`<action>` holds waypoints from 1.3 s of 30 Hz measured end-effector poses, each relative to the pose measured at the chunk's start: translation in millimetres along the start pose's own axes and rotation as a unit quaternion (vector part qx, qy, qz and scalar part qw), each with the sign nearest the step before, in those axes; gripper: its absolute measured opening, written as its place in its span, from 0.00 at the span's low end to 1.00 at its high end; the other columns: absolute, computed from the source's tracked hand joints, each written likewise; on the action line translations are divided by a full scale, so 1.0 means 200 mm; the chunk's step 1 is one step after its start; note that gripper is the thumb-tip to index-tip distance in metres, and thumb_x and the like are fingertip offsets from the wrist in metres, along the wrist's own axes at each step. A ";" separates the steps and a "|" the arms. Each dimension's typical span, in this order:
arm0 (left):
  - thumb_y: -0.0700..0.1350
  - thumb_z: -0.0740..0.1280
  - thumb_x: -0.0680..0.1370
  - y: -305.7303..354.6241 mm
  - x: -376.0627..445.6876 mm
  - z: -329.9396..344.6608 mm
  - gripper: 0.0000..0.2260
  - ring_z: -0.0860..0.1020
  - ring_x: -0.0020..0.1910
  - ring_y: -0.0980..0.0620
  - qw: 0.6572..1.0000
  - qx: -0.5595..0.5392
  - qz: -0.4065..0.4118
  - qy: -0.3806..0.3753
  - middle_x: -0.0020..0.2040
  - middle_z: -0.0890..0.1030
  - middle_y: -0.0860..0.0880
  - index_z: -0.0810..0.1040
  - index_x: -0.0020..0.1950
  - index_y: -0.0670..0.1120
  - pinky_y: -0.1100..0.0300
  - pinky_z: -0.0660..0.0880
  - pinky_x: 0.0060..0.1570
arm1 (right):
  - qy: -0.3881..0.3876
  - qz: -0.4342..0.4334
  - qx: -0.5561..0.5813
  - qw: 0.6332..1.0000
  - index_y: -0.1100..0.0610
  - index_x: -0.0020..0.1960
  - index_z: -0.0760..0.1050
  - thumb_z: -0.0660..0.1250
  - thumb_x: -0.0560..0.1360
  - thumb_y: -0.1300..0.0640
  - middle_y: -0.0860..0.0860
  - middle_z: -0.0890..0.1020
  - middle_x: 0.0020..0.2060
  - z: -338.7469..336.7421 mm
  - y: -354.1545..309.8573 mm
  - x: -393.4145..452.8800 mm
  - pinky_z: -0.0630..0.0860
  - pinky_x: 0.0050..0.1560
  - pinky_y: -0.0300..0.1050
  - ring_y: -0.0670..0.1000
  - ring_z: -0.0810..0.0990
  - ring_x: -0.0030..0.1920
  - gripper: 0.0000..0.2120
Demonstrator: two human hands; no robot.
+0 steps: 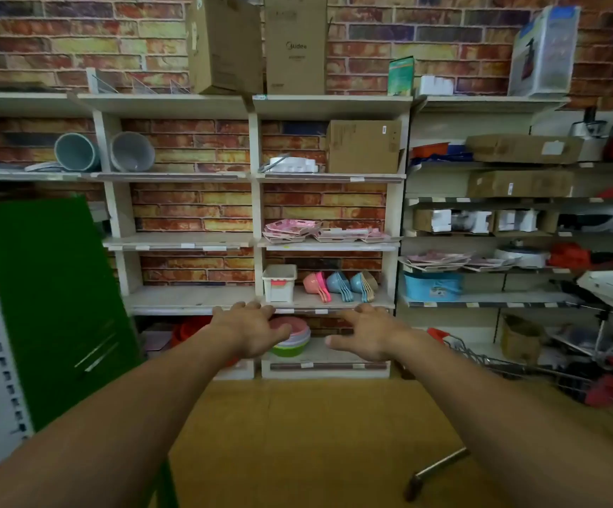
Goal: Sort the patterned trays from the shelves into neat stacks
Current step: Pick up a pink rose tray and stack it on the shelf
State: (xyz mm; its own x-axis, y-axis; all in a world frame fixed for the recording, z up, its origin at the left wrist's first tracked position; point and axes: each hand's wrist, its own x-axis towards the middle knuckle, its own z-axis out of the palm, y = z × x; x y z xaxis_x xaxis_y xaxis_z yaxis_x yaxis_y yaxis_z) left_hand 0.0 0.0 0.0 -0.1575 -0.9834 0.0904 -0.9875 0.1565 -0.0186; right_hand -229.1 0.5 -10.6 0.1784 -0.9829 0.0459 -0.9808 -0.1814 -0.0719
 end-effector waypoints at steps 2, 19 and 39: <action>0.71 0.48 0.75 0.04 0.11 0.00 0.35 0.59 0.74 0.44 1.000 0.011 -0.006 0.009 0.77 0.60 0.47 0.57 0.76 0.54 0.36 0.56 0.69 | 0.002 -0.005 -0.006 1.000 0.43 0.77 0.53 0.52 0.71 0.25 0.54 0.57 0.76 -0.01 0.07 0.10 0.62 0.68 0.62 0.60 0.57 0.73 0.40; 0.70 0.47 0.76 -0.14 1.30 0.09 0.34 0.55 0.76 0.45 1.000 0.025 -0.008 -0.001 0.78 0.57 0.47 0.55 0.77 0.54 0.36 0.52 0.70 | -0.007 0.000 -0.031 0.999 0.44 0.78 0.50 0.52 0.72 0.26 0.55 0.55 0.77 -0.01 0.29 1.31 0.60 0.70 0.60 0.60 0.56 0.75 0.40; 0.70 0.47 0.76 -0.52 2.85 0.24 0.35 0.58 0.74 0.43 0.998 0.058 0.015 0.001 0.77 0.58 0.47 0.56 0.77 0.53 0.39 0.57 0.69 | 0.004 0.010 -0.020 1.000 0.42 0.76 0.55 0.54 0.73 0.28 0.52 0.60 0.74 0.05 0.47 2.86 0.63 0.67 0.59 0.59 0.60 0.71 0.35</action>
State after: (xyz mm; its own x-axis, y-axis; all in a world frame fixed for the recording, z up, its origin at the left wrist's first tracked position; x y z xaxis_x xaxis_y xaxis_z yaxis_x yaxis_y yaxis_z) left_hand 12.6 -580.3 6.4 -0.1866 -0.9783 0.0904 -0.9754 0.1735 -0.1360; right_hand -218.6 -578.7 -2.0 0.1580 -0.9861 0.0523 -0.9866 -0.1598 -0.0326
